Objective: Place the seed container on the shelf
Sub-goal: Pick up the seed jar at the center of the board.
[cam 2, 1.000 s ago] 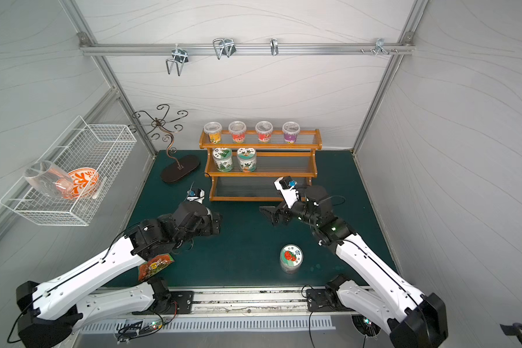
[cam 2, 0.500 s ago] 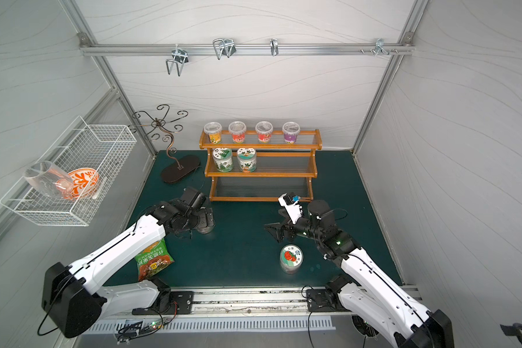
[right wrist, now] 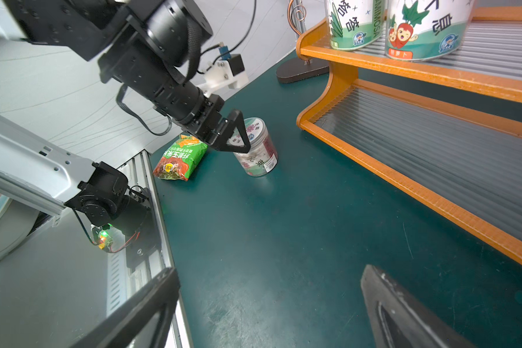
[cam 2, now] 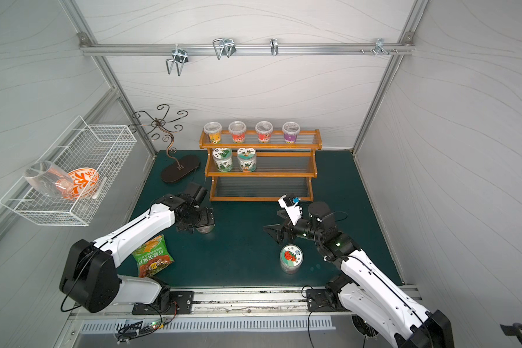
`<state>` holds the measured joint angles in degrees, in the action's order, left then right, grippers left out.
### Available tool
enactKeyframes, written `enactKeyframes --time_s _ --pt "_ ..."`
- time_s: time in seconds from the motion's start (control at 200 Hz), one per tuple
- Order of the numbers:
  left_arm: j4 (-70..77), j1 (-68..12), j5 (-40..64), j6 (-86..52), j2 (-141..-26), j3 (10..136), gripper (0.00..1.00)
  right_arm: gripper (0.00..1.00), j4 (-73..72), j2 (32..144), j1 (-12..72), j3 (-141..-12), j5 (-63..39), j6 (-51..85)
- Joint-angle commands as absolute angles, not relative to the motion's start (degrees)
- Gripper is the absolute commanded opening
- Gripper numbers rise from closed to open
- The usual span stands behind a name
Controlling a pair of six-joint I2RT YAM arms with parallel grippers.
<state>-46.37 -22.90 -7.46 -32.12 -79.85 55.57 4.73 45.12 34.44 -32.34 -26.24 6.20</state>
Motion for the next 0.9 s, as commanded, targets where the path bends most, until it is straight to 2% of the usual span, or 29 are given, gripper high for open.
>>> enactKeyframes --time_s 0.0,0.675,0.805,0.895 --pt "-44.8 -22.2 -6.2 -28.5 -81.6 58.8 1.00 0.99 3.2 44.3 34.7 -32.0 -27.4 6.2" --pt "-39.3 -20.8 -6.9 -23.7 -87.5 59.9 0.99 0.99 2.0 43.5 34.8 -31.2 -27.8 5.8" --pt "-38.9 -20.8 -7.4 -23.5 -87.5 60.0 0.95 0.99 1.8 43.6 34.8 -31.1 -27.8 5.6" --pt "-38.6 -20.7 -7.3 -22.8 -87.4 60.1 0.88 0.99 1.6 43.6 34.8 -30.9 -28.0 5.6"
